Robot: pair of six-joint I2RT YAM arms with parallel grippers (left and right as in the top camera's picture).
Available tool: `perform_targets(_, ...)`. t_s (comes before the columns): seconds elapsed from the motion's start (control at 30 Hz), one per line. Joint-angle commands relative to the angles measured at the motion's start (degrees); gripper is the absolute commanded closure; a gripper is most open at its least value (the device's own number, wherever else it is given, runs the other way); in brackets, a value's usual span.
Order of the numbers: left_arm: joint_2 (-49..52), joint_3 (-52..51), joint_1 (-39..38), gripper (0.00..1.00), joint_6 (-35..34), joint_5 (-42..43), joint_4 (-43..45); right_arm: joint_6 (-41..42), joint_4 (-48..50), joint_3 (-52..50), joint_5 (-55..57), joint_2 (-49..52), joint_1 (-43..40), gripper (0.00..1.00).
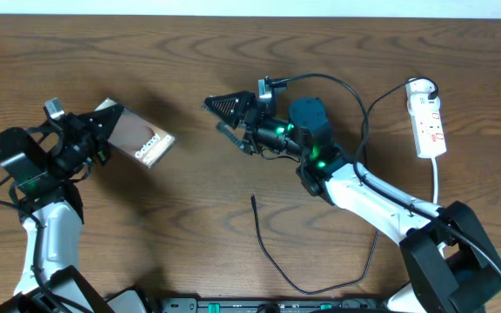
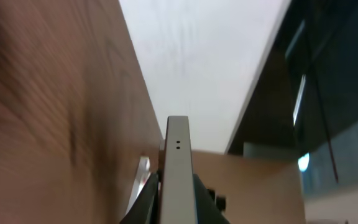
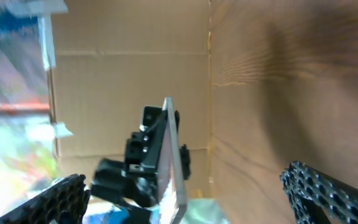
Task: Plug charger to phone and switch on socket
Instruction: 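Open the right gripper and pull the left gripper with phone leftward, then move the right gripper down over the black charging cable plug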
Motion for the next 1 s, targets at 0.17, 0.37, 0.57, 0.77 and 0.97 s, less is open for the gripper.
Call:
perform_targets(0.17, -0.63, -0.07, 0.72, 0.93, 6.23, 9.6, 0.5, -19.34, -17.05, 11.08, -7.91, -0.15, -3.32, 0.01)
perform_targets(0.37, -0.63, -0.07, 0.72, 0.93, 7.52, 10.54, 0.5, -39.28, -57.55, 30.23, 2.56, -0.15, -3.19, 0.01)
perform_targets(0.57, -0.63, -0.07, 0.72, 0.93, 7.56, 11.1, 0.52, -46.51, -82.58, 43.01, 19.47, -0.15, -2.86, 0.01)
perform_targets(0.77, -0.63, -0.07, 0.72, 0.92, 10.51, 13.0, 0.5, -50.9, -100.43, 46.53, 26.53, -0.02, -2.49, 0.01)
perform_targets(0.97, -0.63, -0.07, 0.72, 0.92, 12.37, 13.25, 0.52, -50.53, -109.94, 42.45, 33.22, 0.61, 1.51, 0.01)
